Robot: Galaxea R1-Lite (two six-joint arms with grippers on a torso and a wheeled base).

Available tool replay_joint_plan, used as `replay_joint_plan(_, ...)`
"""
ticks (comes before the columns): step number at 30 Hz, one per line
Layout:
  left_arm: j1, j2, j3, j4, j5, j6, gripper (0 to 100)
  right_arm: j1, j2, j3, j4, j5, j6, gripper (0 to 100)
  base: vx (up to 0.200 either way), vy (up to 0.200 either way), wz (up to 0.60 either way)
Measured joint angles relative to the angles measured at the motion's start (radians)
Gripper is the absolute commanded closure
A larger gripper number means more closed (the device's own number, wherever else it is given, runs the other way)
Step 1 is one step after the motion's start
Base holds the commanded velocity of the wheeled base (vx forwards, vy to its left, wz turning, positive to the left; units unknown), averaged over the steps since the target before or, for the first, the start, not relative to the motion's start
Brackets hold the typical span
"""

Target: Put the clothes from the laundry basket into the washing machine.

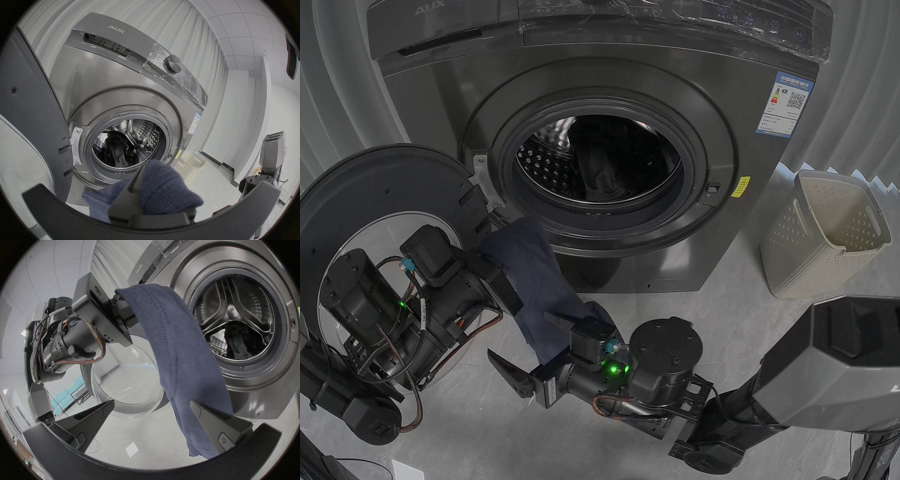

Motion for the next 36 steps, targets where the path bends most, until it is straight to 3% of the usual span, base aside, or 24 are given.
replay_joint_plan(5, 0.000, -0.001, 0.001, 0.000, 0.000, 0.000, 100, -0.011, 0.072, -0.092, 0.002, -0.003, -0.002, 0, 0.000, 0.000, 0.00)
replay_joint_plan(12, 0.000, -0.006, 0.002, 0.000, 0.000, 0.000, 100, -0.087, 0.140, -0.195, 0.017, -0.028, -0.009, 0, 0.000, 0.000, 0.00)
replay_joint_plan(19, -0.001, -0.006, 0.005, 0.000, 0.000, 0.001, 100, -0.127, 0.152, -0.232, 0.043, -0.063, -0.010, 0, 0.000, 0.000, 0.00)
replay_joint_plan(32, -0.004, -0.007, 0.007, 0.000, 0.000, 0.000, 100, -0.133, 0.172, -0.269, 0.046, -0.069, -0.011, 0, 0.000, 0.000, 0.00)
replay_joint_plan(33, -0.005, -0.007, 0.007, 0.000, 0.000, 0.000, 100, -0.133, 0.176, -0.277, 0.046, -0.076, -0.011, 100, 0.000, 0.000, 0.00)
replay_joint_plan(36, -0.006, -0.009, 0.007, 0.000, 0.000, 0.001, 100, -0.132, 0.184, -0.293, 0.046, -0.086, -0.009, 100, 0.000, 0.000, 0.00)
